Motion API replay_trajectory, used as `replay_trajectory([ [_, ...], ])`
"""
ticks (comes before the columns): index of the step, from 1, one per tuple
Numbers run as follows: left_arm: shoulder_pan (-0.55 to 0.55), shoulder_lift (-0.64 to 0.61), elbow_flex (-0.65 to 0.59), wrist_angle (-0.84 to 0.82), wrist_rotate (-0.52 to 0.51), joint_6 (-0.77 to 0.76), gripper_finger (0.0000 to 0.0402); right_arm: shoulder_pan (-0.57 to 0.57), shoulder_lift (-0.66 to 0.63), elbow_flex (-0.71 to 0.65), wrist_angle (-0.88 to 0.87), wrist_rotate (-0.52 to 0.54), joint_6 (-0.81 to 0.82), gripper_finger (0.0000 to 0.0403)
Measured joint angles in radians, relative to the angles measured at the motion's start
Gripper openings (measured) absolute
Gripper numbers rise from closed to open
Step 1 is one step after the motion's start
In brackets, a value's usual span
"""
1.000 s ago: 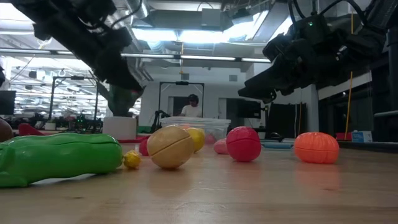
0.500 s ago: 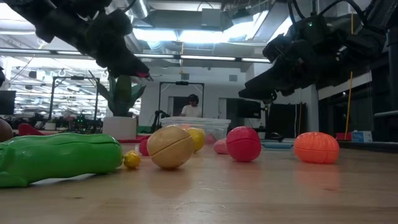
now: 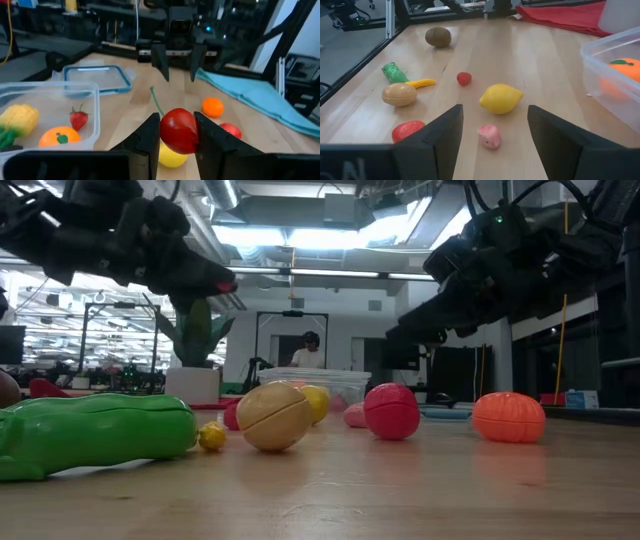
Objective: Pick and placing Produce into tupperware
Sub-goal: Put the red cherry into the transparent container
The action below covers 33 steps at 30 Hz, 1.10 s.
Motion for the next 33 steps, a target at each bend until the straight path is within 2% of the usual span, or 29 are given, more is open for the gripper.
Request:
replay_trajectory([
  [13, -0.001, 0.0, -0.021, 0.037, 0.014, 0.0, 0.0085, 0.0, 0.0, 0.0, 0.025, 0.0, -0.001, 0.0225],
  [22, -0.001, 0.0, -0.021, 0.038, -0.041, -0.025, 0.0083, 0.0, 0.0, 0.0, 0.024, 0.0, -0.001, 0.0225],
  [28, -0.001, 0.005, -0.021, 0.042, -0.122, -0.043, 0.0084, 0.0, 0.0, 0.0, 0.024, 0.065, -0.001, 0.0225],
  [33, -0.001, 0.058, -0.021, 0.081, -0.217, -0.049, 0.0083, 0.0, 0.0, 0.0, 0.028, 0.087, -0.002, 0.0225],
])
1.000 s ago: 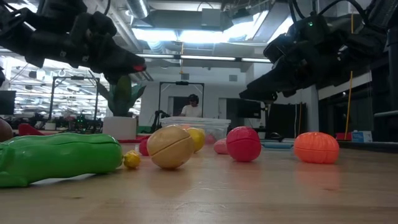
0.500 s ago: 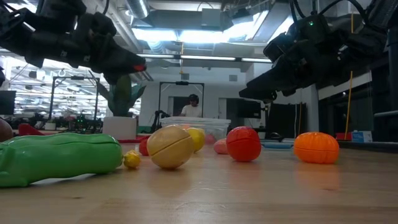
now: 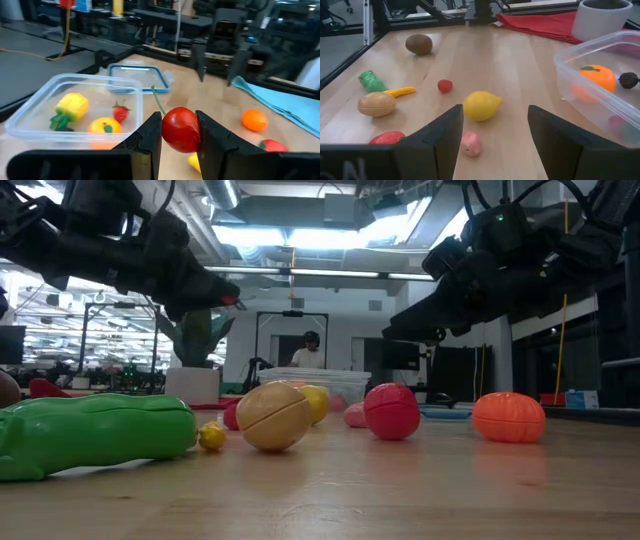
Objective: Pick and placing Produce into tupperware
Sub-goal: Put the red cherry into the transparent container
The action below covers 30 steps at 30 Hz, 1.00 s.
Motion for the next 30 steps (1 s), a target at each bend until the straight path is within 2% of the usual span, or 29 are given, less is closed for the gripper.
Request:
replay_trajectory([
  [4, 0.0, 0.074, 0.014, 0.039, -0.005, 0.0, 0.0083, 0.0, 0.0, 0.0, 0.005, 0.001, 0.0, 0.0225],
  [9, 0.004, 0.184, 0.1, 0.04, -0.005, 0.033, 0.0084, 0.0, 0.0, 0.0, 0.008, 0.001, 0.0, 0.0225],
  [16, 0.095, 0.326, 0.213, 0.029, -0.005, 0.051, 0.0083, 0.0, 0.0, 0.0, 0.011, 0.001, 0.0, 0.0225],
  [26, 0.166, 0.523, 0.431, -0.172, 0.01, 0.078, 0.0083, 0.0, 0.0, 0.0, 0.011, 0.001, -0.002, 0.0225],
  [30, 0.204, 0.579, 0.525, -0.259, 0.056, 0.106, 0.0083, 0.0, 0.0, 0.0, 0.01, 0.001, -0.002, 0.0225],
])
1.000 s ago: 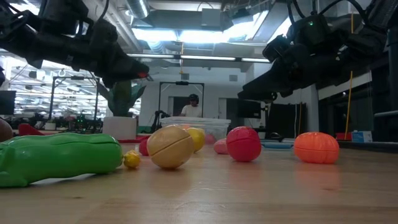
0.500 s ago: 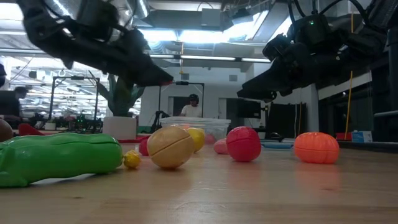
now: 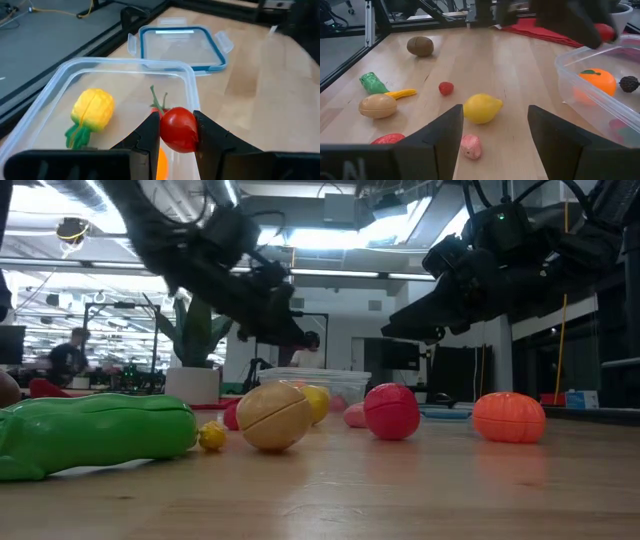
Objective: Pick and placing Produce into tupperware
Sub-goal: Put the red cherry into the transparent container
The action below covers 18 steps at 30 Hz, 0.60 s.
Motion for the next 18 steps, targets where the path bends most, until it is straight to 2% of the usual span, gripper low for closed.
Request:
replay_trajectory([
  [7, 0.049, 0.092, 0.133, -0.138, 0.053, 0.034, 0.0086, 0.0, 0.0, 0.0, -0.005, 0.0, 0.0, 0.0225],
  [18, 0.083, 0.127, 0.165, -0.172, 0.056, 0.049, 0.009, 0.0, 0.0, 0.0, -0.031, 0.0, 0.0, 0.0225],
])
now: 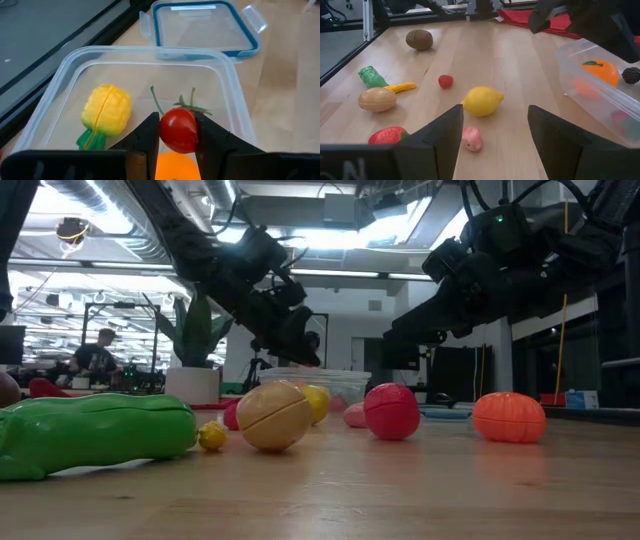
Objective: Pick and placing Produce into tupperware
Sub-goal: Put the red cherry into the transparent container
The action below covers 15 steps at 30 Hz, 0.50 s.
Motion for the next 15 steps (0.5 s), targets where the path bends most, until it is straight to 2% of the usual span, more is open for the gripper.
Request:
replay_trajectory([
  [6, 0.006, 0.0, 0.0, -0.025, 0.0, 0.001, 0.0084, 0.0, 0.0, 0.0, 0.0, 0.0, -0.016, 0.0225],
  [15, 0.006, 0.0, 0.0, -0.027, -0.004, 0.0, 0.0135, 0.0, 0.0, 0.0, -0.003, 0.0, -0.017, 0.0225],
])
